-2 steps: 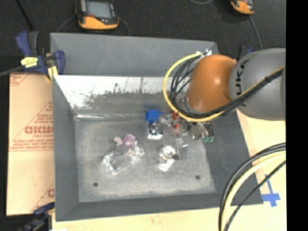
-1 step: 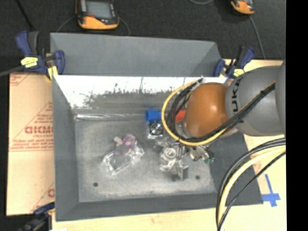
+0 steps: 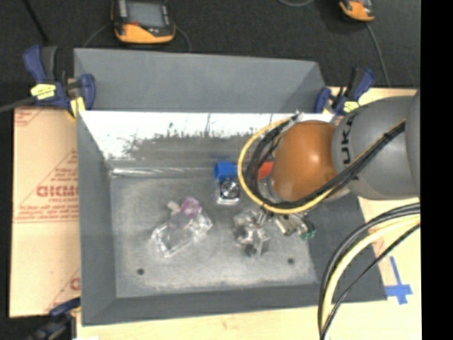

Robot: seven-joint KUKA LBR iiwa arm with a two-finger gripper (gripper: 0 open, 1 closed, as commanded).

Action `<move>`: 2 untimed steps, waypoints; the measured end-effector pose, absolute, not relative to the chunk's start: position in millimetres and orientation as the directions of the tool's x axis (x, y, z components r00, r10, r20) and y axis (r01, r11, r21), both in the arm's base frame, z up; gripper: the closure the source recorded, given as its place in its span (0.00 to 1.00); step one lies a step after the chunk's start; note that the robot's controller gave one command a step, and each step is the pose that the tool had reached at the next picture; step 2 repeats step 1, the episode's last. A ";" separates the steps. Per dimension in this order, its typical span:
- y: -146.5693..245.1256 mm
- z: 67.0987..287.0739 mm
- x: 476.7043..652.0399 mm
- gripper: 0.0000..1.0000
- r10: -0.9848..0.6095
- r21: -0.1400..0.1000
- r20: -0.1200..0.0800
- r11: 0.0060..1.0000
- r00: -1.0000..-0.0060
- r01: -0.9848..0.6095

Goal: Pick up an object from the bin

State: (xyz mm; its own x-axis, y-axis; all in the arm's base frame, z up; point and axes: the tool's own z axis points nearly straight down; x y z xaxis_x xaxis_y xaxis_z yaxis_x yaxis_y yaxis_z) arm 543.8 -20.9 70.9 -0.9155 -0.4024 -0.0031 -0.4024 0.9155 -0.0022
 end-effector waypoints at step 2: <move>-25.5 247.1 529.0 1.00 -0.365 -0.006 -0.010 0.931 -0.931 -0.365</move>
Offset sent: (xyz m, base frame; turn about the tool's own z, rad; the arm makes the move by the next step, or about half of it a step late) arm -0.0169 -0.0033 0.1708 0.0423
